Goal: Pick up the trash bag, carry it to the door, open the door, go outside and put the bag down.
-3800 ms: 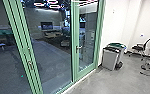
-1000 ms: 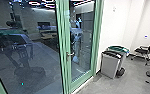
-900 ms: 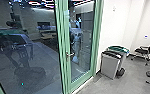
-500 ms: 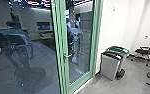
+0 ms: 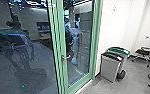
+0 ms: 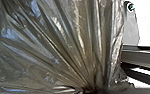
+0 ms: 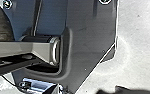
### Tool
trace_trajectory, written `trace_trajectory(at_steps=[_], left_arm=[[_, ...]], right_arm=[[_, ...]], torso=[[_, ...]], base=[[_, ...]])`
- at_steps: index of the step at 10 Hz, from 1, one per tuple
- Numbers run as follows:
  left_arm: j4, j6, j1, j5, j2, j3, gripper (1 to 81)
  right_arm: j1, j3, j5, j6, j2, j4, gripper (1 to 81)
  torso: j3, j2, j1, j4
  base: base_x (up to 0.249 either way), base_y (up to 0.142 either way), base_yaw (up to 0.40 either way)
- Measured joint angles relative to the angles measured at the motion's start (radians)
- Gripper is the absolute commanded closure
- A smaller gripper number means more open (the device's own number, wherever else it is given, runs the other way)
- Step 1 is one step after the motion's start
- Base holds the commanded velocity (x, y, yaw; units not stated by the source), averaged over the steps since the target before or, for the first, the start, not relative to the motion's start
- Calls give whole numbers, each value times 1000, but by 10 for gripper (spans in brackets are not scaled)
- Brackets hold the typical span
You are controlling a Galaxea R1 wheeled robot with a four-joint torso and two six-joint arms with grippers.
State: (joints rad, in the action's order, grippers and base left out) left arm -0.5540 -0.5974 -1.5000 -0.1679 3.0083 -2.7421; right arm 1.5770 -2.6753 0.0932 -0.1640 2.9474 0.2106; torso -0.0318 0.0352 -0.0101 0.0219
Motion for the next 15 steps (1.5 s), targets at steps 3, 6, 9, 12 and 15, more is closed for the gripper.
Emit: trace_trajectory(at_steps=[3,6,9,12,15], left_arm=[[0,0,1,0,0,0,811],[0,0,1,0,0,0,811],[0,0,0,0,0,0,811],[0,0,1,1,-4,-1,811],[0,0,1,1,-2,-1,811]], right_arm=[[2,0,0,0,1,0,10],[2,0,-1,0,1,0,10],[2,0,-1,0,1,0,10],[4,0,1,0,16,0,10],[5,-10,2,0,13,1,10]], torso=[[0,0,0,0],[0,0,0,0],[0,0,0,0],[0,0,0,0],[0,0,0,0]], base=[[125,0,0],[125,0,0],[125,-46,0],[127,-86,0],[129,-93,0]])
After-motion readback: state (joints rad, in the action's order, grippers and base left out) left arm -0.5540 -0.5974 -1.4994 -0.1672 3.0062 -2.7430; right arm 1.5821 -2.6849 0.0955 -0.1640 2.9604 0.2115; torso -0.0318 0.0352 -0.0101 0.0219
